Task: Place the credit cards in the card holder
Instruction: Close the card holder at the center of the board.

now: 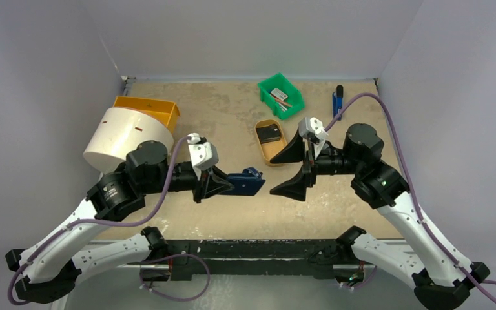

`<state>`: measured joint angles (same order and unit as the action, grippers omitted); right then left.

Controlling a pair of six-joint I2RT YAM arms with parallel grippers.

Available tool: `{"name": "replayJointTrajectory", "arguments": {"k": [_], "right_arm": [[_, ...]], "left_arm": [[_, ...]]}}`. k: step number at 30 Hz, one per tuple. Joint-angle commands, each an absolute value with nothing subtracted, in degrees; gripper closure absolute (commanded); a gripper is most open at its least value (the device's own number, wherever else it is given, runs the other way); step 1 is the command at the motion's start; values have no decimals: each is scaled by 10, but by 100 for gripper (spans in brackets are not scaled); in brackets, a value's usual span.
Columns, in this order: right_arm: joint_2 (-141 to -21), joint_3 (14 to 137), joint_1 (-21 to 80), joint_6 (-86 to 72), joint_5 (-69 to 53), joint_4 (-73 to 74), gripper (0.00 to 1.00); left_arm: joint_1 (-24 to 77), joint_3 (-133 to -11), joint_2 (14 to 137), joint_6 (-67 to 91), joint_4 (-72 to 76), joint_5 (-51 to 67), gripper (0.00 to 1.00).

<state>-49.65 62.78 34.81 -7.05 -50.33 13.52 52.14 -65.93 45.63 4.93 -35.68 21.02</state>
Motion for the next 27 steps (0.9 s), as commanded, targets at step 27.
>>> {"name": "replayJointTrajectory", "arguments": {"k": [27], "right_arm": [[-516,588,346,-123,-547,47,12]], "left_arm": [[522,-726,510,-67,-246,362,100]]}}
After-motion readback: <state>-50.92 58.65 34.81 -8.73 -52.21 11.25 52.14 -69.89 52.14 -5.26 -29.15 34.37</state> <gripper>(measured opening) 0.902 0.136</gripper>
